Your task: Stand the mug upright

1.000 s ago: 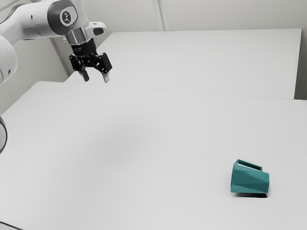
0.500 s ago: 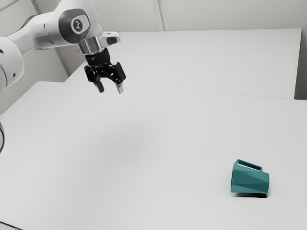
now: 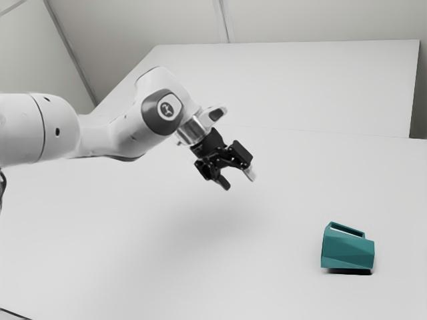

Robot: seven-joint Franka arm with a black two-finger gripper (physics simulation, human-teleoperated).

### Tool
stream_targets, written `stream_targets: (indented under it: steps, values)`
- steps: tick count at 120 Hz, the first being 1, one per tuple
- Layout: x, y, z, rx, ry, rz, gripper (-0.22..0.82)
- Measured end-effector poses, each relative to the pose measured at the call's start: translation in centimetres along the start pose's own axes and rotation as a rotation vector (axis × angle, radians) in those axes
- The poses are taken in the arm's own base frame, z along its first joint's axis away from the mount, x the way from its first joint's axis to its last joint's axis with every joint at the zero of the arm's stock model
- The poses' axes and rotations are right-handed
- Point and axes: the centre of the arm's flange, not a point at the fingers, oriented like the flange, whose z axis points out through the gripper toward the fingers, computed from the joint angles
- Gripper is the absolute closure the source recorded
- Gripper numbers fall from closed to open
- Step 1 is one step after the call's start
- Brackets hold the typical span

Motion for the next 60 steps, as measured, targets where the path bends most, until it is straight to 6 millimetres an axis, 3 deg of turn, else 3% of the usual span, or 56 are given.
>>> stream_targets:
  steps: [39, 60]
  values:
    - [-2.5, 4.5, 8.8, -0.106, 0.013, -0.016, 0.00]
    - [-3.2, 6.6, 12.4, -0.161, 0.019, -0.030, 0.00]
